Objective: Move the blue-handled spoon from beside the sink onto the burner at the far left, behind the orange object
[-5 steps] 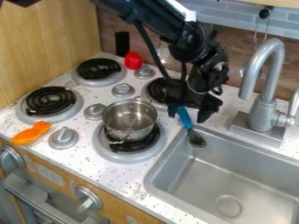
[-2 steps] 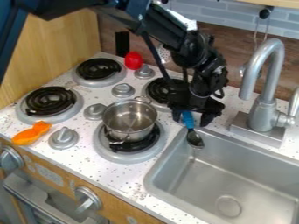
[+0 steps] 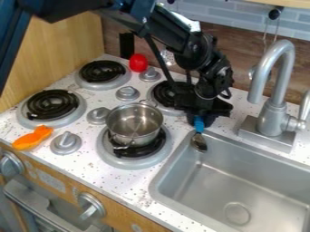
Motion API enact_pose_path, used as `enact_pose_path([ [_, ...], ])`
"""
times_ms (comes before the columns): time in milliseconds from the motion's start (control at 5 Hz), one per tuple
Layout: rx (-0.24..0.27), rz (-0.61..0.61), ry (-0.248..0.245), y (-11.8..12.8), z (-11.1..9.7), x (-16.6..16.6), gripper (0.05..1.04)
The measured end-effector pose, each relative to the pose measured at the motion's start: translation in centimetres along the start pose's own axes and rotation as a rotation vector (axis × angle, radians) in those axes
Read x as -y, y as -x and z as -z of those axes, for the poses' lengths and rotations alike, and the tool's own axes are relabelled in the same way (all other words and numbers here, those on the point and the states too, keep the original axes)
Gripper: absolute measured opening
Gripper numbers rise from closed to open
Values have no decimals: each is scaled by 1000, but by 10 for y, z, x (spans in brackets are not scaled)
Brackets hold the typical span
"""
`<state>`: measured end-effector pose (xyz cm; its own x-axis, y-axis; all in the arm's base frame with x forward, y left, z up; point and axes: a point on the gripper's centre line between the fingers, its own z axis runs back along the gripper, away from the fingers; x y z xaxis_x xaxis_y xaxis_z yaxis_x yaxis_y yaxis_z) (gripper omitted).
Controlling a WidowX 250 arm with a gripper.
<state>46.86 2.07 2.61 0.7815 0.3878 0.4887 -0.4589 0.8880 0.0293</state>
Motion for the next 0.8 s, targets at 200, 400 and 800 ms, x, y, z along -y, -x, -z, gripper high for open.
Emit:
enact_pose_path([
  [200, 10, 12, 9, 1, 0, 1, 425],
  [400, -1, 64, 39, 5, -6, 2, 425],
  [800, 65, 41, 161, -16, -70, 8, 425],
])
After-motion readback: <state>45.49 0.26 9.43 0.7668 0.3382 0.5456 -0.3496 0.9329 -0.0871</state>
